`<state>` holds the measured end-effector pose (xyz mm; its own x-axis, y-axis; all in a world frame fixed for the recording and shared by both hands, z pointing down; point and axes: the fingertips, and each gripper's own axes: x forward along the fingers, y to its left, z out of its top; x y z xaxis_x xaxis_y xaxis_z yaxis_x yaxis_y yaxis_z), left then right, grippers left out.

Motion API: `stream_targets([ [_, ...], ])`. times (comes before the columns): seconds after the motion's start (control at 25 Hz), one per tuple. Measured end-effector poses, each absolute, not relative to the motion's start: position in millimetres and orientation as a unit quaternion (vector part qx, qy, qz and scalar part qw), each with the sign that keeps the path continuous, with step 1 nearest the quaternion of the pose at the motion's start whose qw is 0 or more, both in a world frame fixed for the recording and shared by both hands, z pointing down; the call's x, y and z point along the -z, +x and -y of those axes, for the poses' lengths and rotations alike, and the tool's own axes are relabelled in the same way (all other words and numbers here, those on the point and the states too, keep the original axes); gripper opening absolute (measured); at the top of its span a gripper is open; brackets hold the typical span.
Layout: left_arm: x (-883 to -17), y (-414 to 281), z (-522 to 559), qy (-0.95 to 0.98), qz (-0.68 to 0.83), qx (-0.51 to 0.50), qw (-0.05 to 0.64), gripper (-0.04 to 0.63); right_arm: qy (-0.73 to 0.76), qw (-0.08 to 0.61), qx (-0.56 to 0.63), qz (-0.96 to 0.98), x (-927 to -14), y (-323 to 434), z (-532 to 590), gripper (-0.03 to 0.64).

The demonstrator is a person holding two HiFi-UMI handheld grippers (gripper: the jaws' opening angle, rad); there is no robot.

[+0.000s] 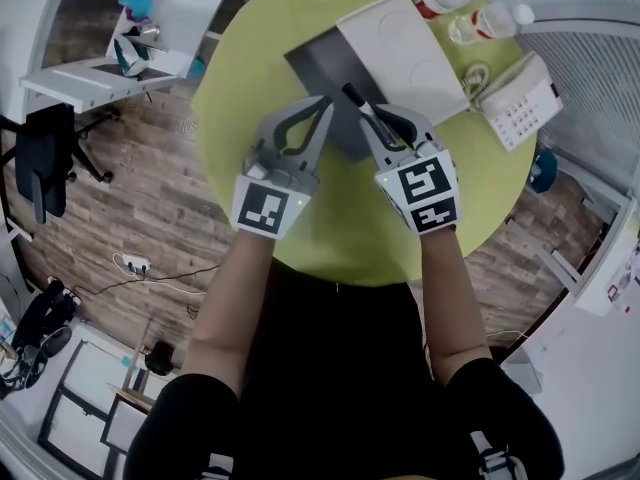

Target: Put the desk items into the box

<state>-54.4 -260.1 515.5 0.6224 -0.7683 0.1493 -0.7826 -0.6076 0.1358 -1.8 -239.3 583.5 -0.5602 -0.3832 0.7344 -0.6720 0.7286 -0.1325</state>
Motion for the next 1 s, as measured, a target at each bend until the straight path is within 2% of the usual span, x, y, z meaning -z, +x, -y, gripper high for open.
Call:
stream_targets([
  [0.52, -548, -92, 298, 0.889, 0.442, -0.029, 0.115, 0.011, 0.402, 0.319, -0.281, 0.810, -626, -39, 286, 0.071],
  [1.0, -573, -106, 311, 0.898, 0.420, -0.037, 0.127, 0.011, 0.436, 0.338, -0.323, 0.769, -675, -52, 304, 0.071],
])
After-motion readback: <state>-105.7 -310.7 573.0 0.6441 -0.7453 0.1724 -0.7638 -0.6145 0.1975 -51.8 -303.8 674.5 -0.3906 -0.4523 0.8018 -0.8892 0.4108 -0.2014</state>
